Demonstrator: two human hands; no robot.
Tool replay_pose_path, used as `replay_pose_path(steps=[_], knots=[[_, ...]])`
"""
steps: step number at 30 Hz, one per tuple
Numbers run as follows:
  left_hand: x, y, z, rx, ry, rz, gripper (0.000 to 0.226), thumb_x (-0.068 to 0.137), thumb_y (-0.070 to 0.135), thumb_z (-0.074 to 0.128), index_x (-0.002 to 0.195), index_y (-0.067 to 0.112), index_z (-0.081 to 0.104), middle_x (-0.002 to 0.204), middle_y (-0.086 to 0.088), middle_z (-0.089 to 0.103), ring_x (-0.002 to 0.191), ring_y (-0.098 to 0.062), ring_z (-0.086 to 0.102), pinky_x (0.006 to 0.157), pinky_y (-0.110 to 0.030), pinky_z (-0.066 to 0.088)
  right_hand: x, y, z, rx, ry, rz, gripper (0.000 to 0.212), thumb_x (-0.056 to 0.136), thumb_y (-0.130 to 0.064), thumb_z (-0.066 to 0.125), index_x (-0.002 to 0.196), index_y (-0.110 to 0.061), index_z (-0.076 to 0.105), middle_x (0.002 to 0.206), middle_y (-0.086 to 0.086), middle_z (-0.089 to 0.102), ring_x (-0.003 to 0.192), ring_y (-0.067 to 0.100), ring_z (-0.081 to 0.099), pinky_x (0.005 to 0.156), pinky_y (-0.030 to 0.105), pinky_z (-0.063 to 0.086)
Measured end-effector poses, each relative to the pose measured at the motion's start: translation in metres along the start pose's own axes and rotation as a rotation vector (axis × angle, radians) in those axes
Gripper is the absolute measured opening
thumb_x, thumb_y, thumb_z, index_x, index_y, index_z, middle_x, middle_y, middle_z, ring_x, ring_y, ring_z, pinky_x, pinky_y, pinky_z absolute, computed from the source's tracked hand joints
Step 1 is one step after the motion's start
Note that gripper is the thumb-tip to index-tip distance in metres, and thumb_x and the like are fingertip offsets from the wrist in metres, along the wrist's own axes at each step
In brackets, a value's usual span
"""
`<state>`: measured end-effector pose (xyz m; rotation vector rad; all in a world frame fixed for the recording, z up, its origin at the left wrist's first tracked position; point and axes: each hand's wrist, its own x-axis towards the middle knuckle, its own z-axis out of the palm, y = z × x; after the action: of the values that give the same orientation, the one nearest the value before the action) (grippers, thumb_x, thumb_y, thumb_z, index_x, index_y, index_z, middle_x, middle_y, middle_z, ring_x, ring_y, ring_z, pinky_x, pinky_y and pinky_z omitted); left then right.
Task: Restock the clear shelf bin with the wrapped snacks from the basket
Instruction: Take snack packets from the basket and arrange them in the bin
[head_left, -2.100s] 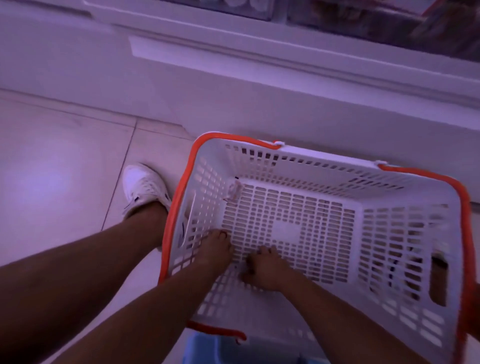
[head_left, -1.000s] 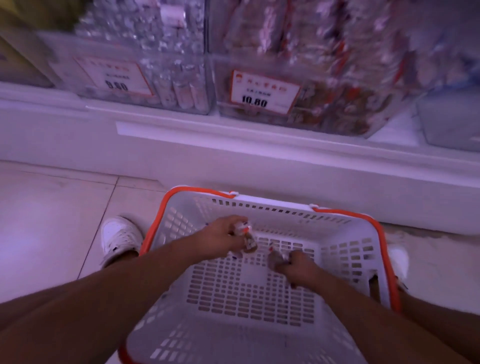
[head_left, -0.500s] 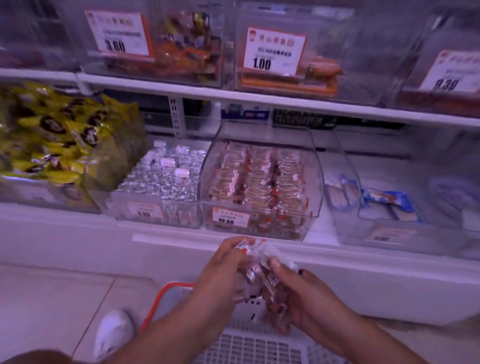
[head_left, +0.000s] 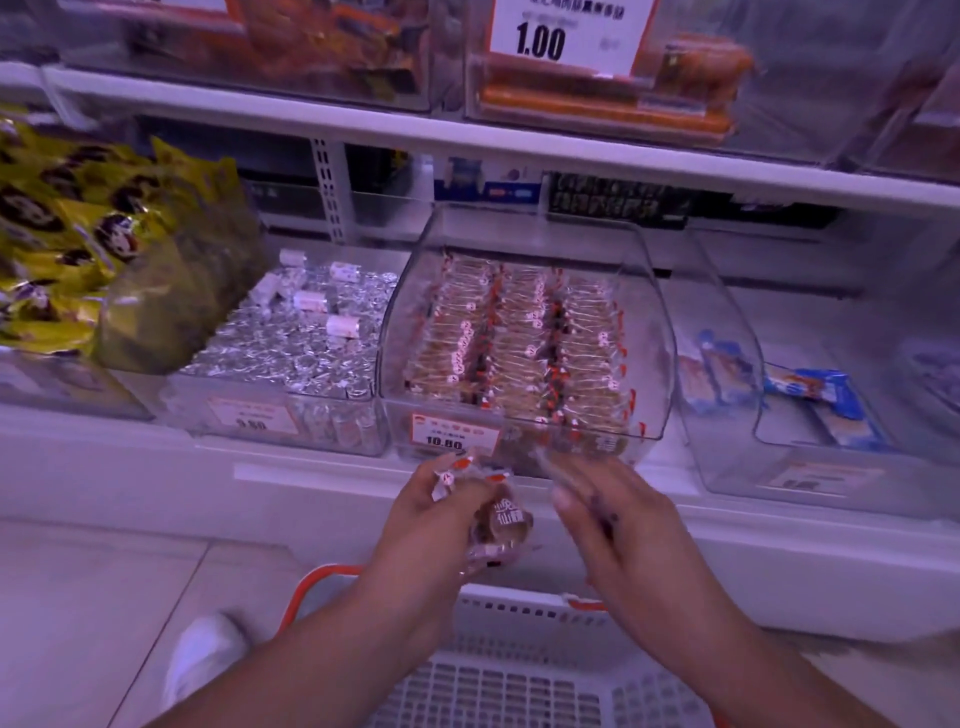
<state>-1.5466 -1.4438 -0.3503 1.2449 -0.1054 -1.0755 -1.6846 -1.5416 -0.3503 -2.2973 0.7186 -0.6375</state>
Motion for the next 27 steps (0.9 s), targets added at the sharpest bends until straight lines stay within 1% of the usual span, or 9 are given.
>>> replay_pose_path(steps=[5, 9, 11, 14, 16, 18, 21, 25, 27], knots=[[-0.001, -0.006, 0.007, -0.006, -0.077, 0.002, 0.035, 0.088, 0.024, 0.072, 0.116, 0.009, 0.057, 0.095, -0.021, 0.070, 0.071, -0.027, 0.059, 0.068, -0.040, 0.051, -0.008, 0.004, 0.011, -0.531, -0.293, -0.096, 0.054, 0.100, -0.057, 0.021, 0.141, -0.026, 0.036, 0.113, -0.005, 0.036, 0.114, 0.015, 0.042, 0.095, 0.028, 0.044], [-0.005, -0.010, 0.003, 0.064, -0.141, 0.051, 0.046, 0.082, -0.013, 0.067, 0.123, 0.007, 0.056, 0.109, -0.026, 0.070, 0.086, -0.033, 0.069, 0.072, -0.043, 0.056, -0.010, 0.003, -0.004, -0.542, -0.369, -0.194, 0.078, 0.092, -0.068, 0.025, 0.151, -0.016, 0.027, 0.119, -0.005, 0.032, 0.121, 0.013, 0.038, 0.102, 0.028, 0.043], [-0.004, -0.008, 0.002, 0.027, -0.144, 0.054, 0.042, 0.082, -0.017, 0.060, 0.116, 0.006, 0.062, 0.105, -0.023, 0.073, 0.087, -0.033, 0.072, 0.073, -0.045, 0.059, -0.013, 0.004, -0.012, -0.436, -0.390, -0.231, 0.081, 0.092, -0.067, 0.035, 0.155, -0.017, 0.024, 0.119, -0.009, 0.032, 0.117, 0.007, 0.041, 0.103, 0.024, 0.041], [-0.002, -0.004, 0.002, -0.021, -0.147, 0.020, 0.038, 0.080, -0.017, 0.056, 0.108, 0.007, 0.065, 0.097, -0.021, 0.075, 0.072, -0.029, 0.072, 0.056, -0.036, 0.059, -0.009, -0.001, -0.020, 0.102, -0.121, -0.151, 0.044, 0.092, -0.020, 0.058, 0.136, -0.025, 0.057, 0.102, -0.008, 0.051, 0.084, 0.006, 0.058, 0.075, 0.028, 0.053], [-0.003, -0.006, 0.003, -0.022, -0.163, -0.019, 0.040, 0.080, -0.015, 0.055, 0.114, 0.004, 0.062, 0.102, -0.024, 0.073, 0.075, -0.031, 0.069, 0.058, -0.035, 0.057, -0.005, -0.004, -0.027, 0.518, 0.015, -0.037, 0.049, 0.086, 0.004, 0.059, 0.124, -0.027, 0.066, 0.099, -0.001, 0.062, 0.078, 0.012, 0.061, 0.062, 0.032, 0.053], [-0.008, -0.009, 0.007, -0.039, -0.214, -0.052, 0.043, 0.080, -0.014, 0.056, 0.120, 0.002, 0.060, 0.109, -0.029, 0.070, 0.080, -0.034, 0.065, 0.064, -0.035, 0.051, -0.004, -0.006, -0.029, 0.734, -0.009, 0.017, 0.059, 0.085, 0.010, 0.058, 0.131, -0.027, 0.060, 0.114, -0.001, 0.067, 0.088, 0.018, 0.065, 0.065, 0.029, 0.051], [-0.010, -0.011, 0.012, -0.067, -0.287, -0.029, 0.048, 0.078, -0.015, 0.055, 0.122, 0.004, 0.062, 0.112, -0.030, 0.069, 0.081, -0.035, 0.067, 0.066, -0.038, 0.055, -0.002, -0.004, -0.022, 0.700, -0.117, 0.071, 0.076, 0.090, 0.018, 0.052, 0.146, -0.031, 0.041, 0.125, -0.008, 0.065, 0.107, 0.046, 0.058, 0.071, 0.045, 0.042], [-0.009, -0.008, 0.009, -0.119, -0.271, 0.035, 0.043, 0.078, -0.010, 0.064, 0.117, 0.009, 0.066, 0.110, -0.023, 0.072, 0.089, -0.038, 0.071, 0.070, -0.045, 0.061, 0.001, -0.003, -0.021, 0.573, -0.174, 0.038, 0.090, 0.091, 0.019, 0.049, 0.154, -0.035, 0.014, 0.160, -0.008, 0.027, 0.136, 0.003, 0.044, 0.086, 0.029, 0.049], [-0.011, -0.006, 0.008, -0.112, -0.272, 0.062, 0.041, 0.070, 0.004, 0.078, 0.109, 0.014, 0.070, 0.110, -0.018, 0.074, 0.090, -0.035, 0.073, 0.068, -0.044, 0.060, 0.000, -0.002, -0.024, 0.528, -0.220, 0.013, 0.094, 0.093, 0.012, 0.051, 0.154, -0.043, 0.004, 0.161, -0.011, 0.024, 0.142, -0.002, 0.032, 0.089, 0.026, 0.050]])
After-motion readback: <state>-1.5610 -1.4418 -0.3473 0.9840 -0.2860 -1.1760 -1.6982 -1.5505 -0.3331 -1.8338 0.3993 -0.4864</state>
